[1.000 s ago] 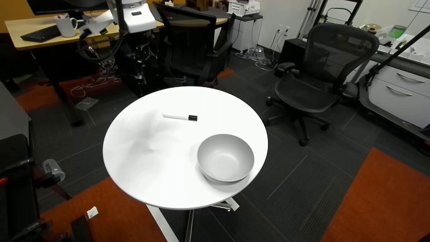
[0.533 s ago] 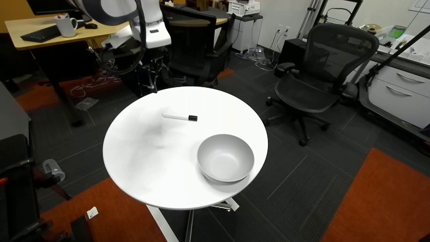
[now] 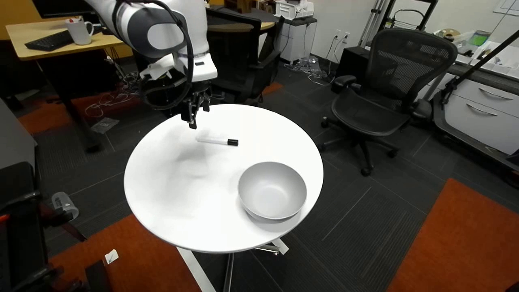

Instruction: Put the marker in the bowl

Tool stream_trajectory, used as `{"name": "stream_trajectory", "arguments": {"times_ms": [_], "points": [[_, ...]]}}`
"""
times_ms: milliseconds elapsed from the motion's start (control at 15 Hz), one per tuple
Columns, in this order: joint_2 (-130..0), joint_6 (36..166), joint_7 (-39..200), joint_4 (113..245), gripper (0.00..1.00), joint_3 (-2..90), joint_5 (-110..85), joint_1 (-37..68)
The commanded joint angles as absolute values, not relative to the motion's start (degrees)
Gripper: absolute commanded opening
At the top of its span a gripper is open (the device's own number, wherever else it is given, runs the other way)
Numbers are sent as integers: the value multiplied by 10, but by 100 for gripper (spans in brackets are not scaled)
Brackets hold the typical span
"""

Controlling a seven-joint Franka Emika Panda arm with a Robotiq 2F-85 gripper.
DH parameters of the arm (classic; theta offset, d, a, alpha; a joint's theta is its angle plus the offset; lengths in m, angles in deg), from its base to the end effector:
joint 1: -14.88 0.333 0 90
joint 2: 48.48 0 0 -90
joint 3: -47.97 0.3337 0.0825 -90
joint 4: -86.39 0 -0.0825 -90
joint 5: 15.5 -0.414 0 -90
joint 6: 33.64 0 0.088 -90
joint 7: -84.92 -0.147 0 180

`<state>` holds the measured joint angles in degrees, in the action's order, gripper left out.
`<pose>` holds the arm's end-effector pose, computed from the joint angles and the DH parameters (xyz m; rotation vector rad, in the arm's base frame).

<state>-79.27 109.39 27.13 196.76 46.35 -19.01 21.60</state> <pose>0.6557 0.0598 0.1628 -2.7509 1.4387 -0.0250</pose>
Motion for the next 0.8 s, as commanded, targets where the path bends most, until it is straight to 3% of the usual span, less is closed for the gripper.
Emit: {"name": "stream_trajectory", "arguments": {"times_ms": [0,733], "points": [[-823,1068,259,1926,100,451,-199,227],[-893,1054,264,1858,100,444,-215,221]]}}
